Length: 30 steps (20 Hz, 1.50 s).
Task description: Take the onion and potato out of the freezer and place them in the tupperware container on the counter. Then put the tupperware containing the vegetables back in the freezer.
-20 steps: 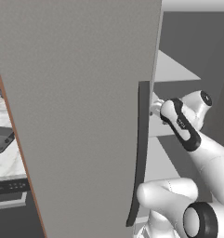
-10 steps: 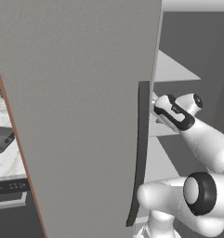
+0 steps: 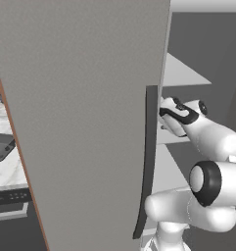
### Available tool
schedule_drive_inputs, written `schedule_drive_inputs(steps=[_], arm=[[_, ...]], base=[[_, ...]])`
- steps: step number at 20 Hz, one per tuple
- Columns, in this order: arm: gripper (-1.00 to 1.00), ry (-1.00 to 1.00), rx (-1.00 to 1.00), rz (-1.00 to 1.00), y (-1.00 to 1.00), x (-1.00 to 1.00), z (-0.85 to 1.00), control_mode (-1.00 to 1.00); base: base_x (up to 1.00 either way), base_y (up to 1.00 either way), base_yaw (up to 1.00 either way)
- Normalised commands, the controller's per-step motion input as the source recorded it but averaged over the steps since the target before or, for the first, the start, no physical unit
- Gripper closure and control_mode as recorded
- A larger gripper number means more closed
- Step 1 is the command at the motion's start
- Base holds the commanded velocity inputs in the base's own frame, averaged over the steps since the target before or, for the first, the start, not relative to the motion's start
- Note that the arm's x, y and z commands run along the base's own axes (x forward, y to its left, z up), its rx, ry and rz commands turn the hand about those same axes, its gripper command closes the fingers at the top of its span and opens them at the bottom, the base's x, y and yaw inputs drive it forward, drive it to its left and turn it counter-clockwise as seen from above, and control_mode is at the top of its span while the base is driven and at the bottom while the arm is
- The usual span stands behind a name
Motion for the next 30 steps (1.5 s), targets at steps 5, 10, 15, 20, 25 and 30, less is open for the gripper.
schedule_drive_inputs(steps=[5,10,15,20,25,30], arm=[[-1.0,0.0,0.0,-0.04,0.0,0.37,-0.14,-1.0],[-1.0,0.0,0.0,-0.03,0.0,0.27,-0.11,-1.0],[-1.0,0.0,0.0,-0.02,0.1,0.16,-0.13,-1.0],[-1.0,0.0,0.01,-0.01,0.15,0.18,-0.08,-1.0],[-1.0,0.01,0.01,0.0,0.1,0.18,-0.1,-1.0],[1.0,0.03,0.0,0.0,0.17,0.04,-0.24,-1.0]], base=[[0.0,0.0,0.0],[0.0,0.0,0.0],[0.0,0.0,0.0],[0.0,0.0,0.0],[0.0,0.0,0.0],[0.0,0.0,0.0]])
